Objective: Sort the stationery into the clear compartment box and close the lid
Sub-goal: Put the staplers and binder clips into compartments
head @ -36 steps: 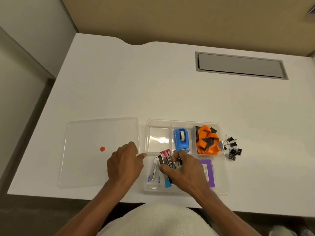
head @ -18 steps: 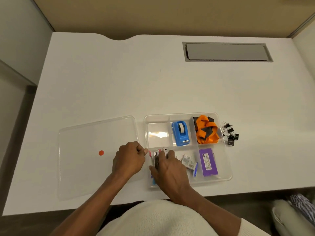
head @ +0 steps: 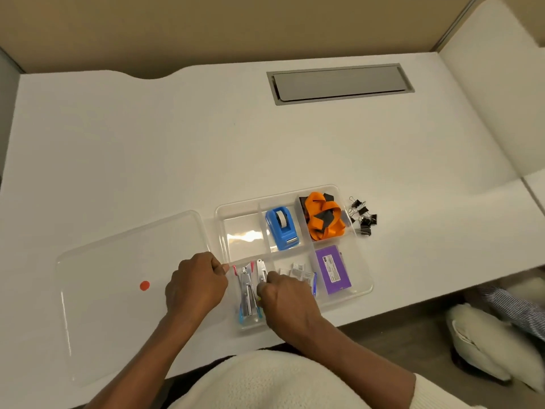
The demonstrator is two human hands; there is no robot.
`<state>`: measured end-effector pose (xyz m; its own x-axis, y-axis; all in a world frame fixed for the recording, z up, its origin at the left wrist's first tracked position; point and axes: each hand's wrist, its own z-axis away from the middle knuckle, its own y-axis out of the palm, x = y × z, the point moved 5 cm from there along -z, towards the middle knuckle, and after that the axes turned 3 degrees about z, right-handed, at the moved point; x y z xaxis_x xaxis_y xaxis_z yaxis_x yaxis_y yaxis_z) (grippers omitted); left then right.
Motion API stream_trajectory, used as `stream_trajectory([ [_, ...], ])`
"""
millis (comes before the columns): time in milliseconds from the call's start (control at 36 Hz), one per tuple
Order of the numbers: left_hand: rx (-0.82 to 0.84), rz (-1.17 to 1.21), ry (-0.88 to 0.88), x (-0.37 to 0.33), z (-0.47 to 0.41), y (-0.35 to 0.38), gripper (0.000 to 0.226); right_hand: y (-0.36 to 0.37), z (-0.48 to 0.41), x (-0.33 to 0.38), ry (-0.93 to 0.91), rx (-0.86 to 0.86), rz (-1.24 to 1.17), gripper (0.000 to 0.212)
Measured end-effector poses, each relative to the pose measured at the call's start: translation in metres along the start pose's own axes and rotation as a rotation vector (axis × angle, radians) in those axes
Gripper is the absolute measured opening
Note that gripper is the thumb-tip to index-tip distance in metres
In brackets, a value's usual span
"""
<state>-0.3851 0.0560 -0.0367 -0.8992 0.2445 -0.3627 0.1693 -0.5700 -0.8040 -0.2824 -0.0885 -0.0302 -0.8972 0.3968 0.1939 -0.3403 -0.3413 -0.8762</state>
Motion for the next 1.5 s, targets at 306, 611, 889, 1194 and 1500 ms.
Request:
stream_trajectory([
  [306, -0.125, -0.402, 0.113, -0.047, 0.020, -0.022, 0.036, -0.046, 0.021, -0.069, 0.089, -0.411, -0.453, 0.017],
  [611, -0.131, -0.219, 0.572, -0.214, 0.015, 0.003, 0.037, -0.054, 0.047, -0.263, 0.513, -0.637, -0.475, 0.064],
  [889, 0.010, -0.408, 1.013, -0.336, -0.026, 0.061, 0.060, -0.032, 0.011, -0.301, 0.438, -0.340, -0.335, 0.099],
  [1194, 0.304, -0.704, 0.922, -0.359, -0.059, 0.128, 0.088, -0.027, -0.018, -0.312, 0.377, -0.401, -0.308, 0.064],
  [1500, 0.351, -0.592, 0.922, -0.367, -0.065, 0.147, 0.056, -0.021, -0.014, -0.329, 0.440, -0.428, -0.385, 0.043],
])
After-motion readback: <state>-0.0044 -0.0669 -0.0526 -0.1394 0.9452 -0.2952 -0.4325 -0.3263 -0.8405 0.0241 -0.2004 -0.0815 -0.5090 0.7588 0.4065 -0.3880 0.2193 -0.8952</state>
